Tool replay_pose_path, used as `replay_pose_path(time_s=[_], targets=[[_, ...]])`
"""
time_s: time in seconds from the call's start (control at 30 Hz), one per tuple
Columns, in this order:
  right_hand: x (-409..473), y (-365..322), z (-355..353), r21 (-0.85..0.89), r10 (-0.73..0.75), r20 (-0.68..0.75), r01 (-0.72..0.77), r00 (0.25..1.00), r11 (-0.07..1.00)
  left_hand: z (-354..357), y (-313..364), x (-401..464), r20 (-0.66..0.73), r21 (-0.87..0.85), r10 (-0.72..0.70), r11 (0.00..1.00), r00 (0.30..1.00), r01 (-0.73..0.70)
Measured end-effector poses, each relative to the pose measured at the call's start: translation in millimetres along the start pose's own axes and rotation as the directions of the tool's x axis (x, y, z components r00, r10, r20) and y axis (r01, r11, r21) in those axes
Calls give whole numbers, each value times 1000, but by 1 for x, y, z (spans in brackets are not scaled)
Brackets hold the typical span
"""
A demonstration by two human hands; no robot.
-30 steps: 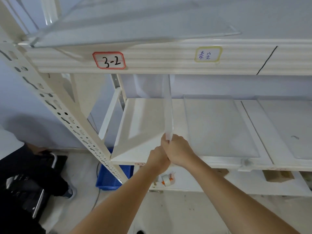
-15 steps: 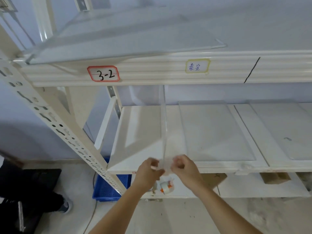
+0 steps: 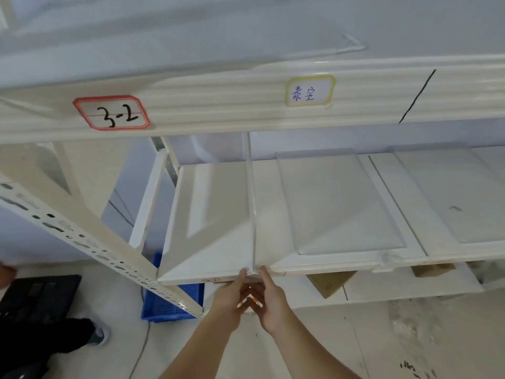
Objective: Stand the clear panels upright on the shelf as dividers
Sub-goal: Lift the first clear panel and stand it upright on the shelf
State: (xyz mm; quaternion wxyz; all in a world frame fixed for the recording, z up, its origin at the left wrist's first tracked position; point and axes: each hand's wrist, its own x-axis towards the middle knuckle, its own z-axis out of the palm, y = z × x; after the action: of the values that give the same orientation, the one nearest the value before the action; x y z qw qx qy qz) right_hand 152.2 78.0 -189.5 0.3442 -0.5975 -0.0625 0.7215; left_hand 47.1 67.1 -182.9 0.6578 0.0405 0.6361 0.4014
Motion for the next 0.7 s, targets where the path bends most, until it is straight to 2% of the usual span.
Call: replay_pose_path(time_s=[0.2,0.4,0.53,0.63,0.67,0.7], targets=[[0,-10,-18,-53,-46,19,47,999,997,16,-5,4,33,-29,-28,999,999,29],[-3,-36,-57,-93,-113,-26,110,993,990,63,-14,-1,40,39,-61,997,997,59],[-7,-43,-62,-153,-88,-1,87,996,984,71,-17,-6,33,89,-27,996,999,24],[-13,-51,-68,-324,-93,18,94,995,941,71,-22,-8,-10,265,-3,964,1000,6],[-16,-58,-74,-421,-131,-2,118,991,899,71,-21,-6,-30,395,12,919,999,1],[-18,-66,-83,-536,-191,-20,151,981,830,71,-20,-6,3,586,37,809,999,-32]])
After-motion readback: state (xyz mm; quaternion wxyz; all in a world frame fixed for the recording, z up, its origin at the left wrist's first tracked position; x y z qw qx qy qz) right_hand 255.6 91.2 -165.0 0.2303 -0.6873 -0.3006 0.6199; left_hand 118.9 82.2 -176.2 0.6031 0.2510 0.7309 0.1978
